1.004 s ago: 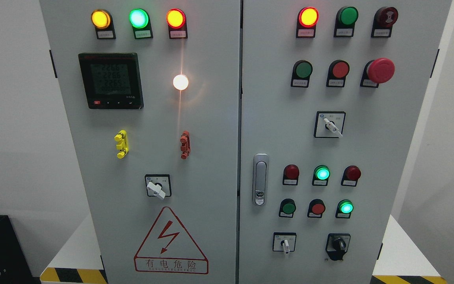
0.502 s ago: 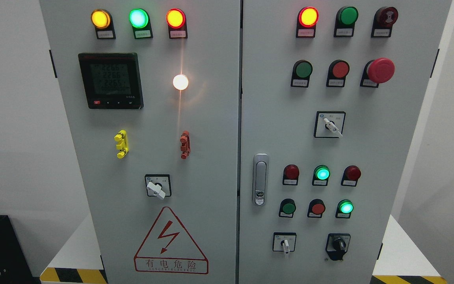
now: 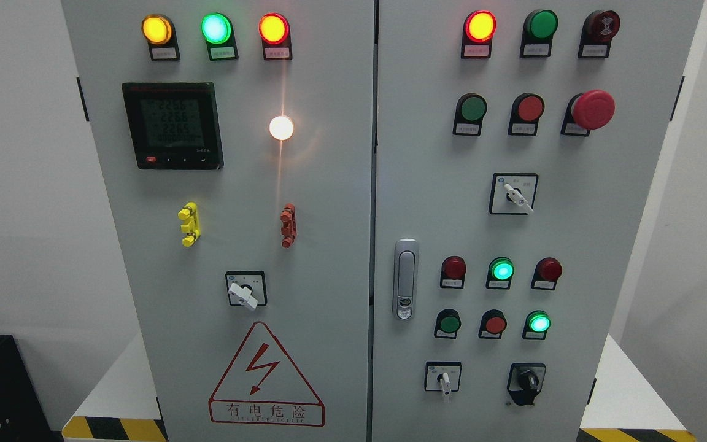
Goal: Flip black knob to close circuit
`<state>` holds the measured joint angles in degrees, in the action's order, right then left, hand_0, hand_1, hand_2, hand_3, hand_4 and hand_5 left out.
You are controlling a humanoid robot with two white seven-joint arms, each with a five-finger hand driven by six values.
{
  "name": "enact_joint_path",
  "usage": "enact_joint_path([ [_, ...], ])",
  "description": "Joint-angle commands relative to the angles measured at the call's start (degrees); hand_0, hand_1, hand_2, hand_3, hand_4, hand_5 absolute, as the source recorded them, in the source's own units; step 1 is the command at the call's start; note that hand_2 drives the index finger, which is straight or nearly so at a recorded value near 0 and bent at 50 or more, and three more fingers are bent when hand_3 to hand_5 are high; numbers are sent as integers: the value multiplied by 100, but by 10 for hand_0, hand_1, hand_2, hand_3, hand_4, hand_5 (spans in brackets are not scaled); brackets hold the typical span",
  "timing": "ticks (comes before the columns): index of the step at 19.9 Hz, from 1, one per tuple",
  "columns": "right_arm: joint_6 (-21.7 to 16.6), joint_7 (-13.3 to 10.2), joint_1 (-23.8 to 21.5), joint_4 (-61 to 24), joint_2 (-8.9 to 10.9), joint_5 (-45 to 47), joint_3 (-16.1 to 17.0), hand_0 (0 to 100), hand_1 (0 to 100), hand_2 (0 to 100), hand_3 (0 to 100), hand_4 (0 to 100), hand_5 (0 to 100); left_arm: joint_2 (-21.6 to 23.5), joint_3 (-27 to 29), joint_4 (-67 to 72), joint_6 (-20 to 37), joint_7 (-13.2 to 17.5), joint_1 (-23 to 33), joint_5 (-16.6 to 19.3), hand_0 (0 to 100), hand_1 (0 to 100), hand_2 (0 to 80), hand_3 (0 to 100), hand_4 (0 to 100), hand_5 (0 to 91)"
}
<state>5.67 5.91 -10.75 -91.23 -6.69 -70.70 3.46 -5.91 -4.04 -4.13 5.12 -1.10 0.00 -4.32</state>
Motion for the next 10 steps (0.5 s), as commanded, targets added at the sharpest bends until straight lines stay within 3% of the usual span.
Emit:
enact_joint_path([
  [1, 39, 322, 318, -1168, -34, -330, 137, 0, 0, 914, 1000, 906, 917, 2, 0, 0, -2, -4, 35, -7, 120, 556, 0, 0, 0, 0],
  [5, 215, 586, 749, -1221, -60, -418, 207, 0, 0, 921, 1000, 911, 926, 2, 0, 0, -2, -4, 35, 1, 120, 556, 0, 0, 0, 0],
  [10, 303, 753, 1259, -1195, -86, -576, 330, 0, 0, 926, 1000, 914, 929, 2, 0, 0, -2, -4, 35, 1, 120, 556, 0, 0, 0, 0],
])
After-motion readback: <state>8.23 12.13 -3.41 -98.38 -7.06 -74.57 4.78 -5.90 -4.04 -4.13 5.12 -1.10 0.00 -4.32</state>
